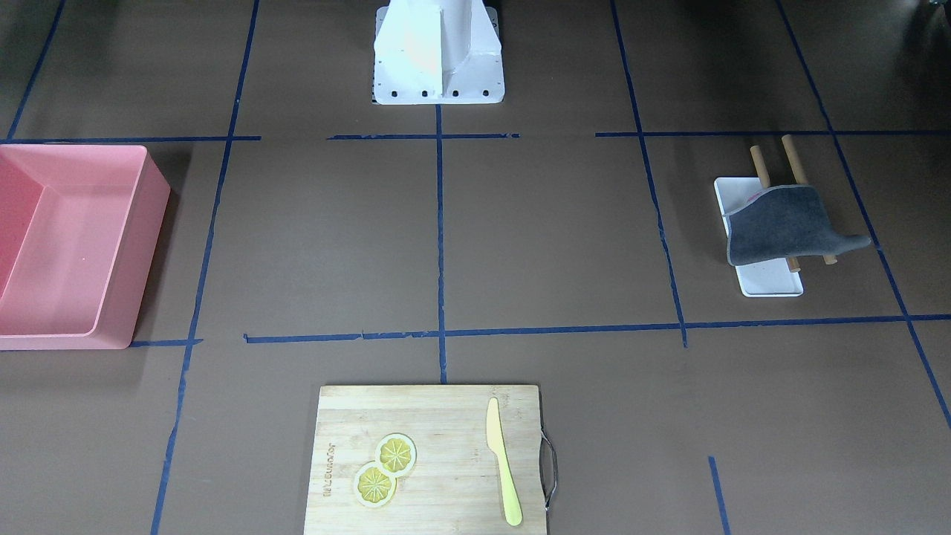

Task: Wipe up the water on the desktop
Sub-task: 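Reach the left gripper toward the grey cloth on the rack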

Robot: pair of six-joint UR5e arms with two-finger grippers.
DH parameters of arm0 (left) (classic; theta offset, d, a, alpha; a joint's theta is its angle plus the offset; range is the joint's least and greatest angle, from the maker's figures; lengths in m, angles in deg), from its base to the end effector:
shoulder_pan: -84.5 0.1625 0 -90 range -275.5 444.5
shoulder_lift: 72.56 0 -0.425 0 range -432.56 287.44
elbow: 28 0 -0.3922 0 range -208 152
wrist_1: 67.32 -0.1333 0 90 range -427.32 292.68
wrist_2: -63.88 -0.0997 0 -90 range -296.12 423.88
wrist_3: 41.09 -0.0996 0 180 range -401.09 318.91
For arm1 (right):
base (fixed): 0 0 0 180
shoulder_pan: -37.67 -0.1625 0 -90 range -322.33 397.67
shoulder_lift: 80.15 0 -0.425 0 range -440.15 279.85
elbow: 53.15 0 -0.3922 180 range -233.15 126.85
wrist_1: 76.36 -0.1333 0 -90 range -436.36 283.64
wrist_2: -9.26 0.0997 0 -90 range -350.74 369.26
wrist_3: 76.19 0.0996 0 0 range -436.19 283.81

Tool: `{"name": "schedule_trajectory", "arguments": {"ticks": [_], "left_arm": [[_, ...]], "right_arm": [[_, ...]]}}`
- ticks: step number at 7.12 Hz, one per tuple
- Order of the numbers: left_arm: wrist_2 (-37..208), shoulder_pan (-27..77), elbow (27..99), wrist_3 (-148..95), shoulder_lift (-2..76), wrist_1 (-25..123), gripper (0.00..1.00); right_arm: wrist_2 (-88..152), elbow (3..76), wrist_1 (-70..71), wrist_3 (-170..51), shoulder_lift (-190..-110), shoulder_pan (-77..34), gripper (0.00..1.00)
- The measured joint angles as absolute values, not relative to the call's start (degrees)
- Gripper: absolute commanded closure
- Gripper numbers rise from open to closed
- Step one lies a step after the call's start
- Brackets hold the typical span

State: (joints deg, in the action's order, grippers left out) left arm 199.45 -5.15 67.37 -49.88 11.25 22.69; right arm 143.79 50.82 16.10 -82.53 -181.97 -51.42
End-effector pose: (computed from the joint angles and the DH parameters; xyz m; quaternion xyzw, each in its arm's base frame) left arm -0.0595 -0.4454 0.6618 0.0220 0.3867 0.0707 0.9192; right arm 0.0570 -0.4051 0.6353 0.0154 -0.3786 -0.0575 0.9237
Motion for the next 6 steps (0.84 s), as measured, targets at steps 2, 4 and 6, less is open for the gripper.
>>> {"name": "schedule_trajectory", "arguments": {"ticks": [2,4,6], "left_arm": [[199.4,-5.2,67.5,-49.9,11.3,22.9,0.00],[199.2,-5.1,67.8,-49.9,11.6,23.6,0.00],[199.1,-5.0,67.6,-49.6,11.9,31.2,0.00]], "right_arm": [[143.8,50.9,16.1,-82.5,-181.9,-51.3,0.00],[143.8,51.1,15.4,-82.5,-181.5,-50.7,0.00],[143.8,51.2,14.6,-81.7,-180.9,-50.3,0.00]]}}
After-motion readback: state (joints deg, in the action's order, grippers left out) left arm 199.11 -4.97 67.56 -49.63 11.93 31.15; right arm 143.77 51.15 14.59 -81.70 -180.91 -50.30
